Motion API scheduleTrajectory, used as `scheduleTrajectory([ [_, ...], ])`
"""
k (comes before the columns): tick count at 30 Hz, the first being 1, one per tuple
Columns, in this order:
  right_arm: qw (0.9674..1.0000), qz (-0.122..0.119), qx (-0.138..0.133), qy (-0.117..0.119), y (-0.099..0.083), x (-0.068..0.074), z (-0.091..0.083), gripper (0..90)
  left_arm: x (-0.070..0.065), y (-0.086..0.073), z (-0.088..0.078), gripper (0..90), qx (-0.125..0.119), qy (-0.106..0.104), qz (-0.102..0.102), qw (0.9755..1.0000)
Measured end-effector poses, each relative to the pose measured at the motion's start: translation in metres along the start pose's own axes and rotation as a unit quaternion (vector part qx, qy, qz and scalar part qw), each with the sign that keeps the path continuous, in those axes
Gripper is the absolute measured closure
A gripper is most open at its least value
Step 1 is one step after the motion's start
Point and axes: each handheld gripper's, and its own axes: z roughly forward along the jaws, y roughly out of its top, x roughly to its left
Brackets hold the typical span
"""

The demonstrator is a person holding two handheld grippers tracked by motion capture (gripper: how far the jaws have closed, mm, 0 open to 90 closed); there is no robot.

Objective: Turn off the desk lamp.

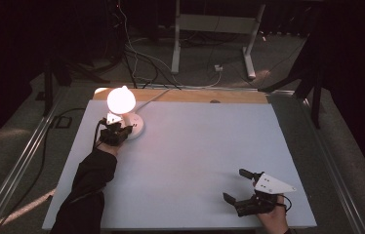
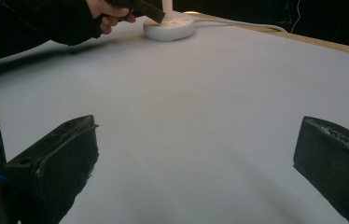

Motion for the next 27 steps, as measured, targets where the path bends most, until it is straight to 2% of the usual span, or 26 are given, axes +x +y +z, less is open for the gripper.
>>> scheduleTrajectory([
  [6, 1.0, 0.0, 0.001, 0.0, -0.0001, -0.0001, 0.0, 0.0, 0.0004, -0.0022, 0.0011, 90.0, -0.005, -0.002, 0.001, 1.0],
  [14, 1.0, 0.0, 0.002, 0.0, -0.0003, -0.0003, 0.0004, 0.0, 0.0012, 0.0006, 0.0017, 90.0, 0.005, 0.0, 0.005, 1.0],
  [16, 1.0, -0.001, 0.003, 0.001, -0.0003, 0.0, 0.0005, 0.0, 0.0014, 0.0008, 0.0019, 90.0, 0.006, 0.005, 0.007, 0.9999],
  [17, 1.0, -0.002, 0.003, 0.001, -0.0003, 0.0001, 0.0006, 0.0, 0.0014, -0.0001, 0.0017, 90.0, 0.007, 0.017, 0.01, 0.9998],
  [18, 1.0, -0.001, 0.003, 0.001, -0.0004, 0.0001, 0.0006, 0.0, 0.0014, -0.0001, 0.0017, 90.0, 0.007, 0.017, 0.01, 0.9998],
  [19, 1.0, 0.0, 0.004, 0.002, -0.0004, 0.0001, 0.0007, 0.0, 0.0014, -0.0014, 0.0009, 90.0, 0.006, 0.015, 0.018, 0.9997],
  [23, 1.0, 0.0, 0.005, 0.001, -0.0005, -0.0001, 0.0013, 0.0, 0.0013, -0.0016, 0.0006, 90.0, 0.005, 0.013, 0.013, 0.9998],
  [25, 1.0, -0.001, 0.005, 0.001, -0.0005, 0.0, 0.0017, 0.0, 0.0005, -0.0016, 0.0008, 90.0, 0.004, 0.017, 0.02, 0.9996],
  [27, 1.0, -0.001, 0.006, 0.001, -0.0005, 0.0002, 0.0017, 0.0, 0.0015, -0.0011, 0.0009, 90.0, 0.002, 0.009, 0.012, 0.9999],
])
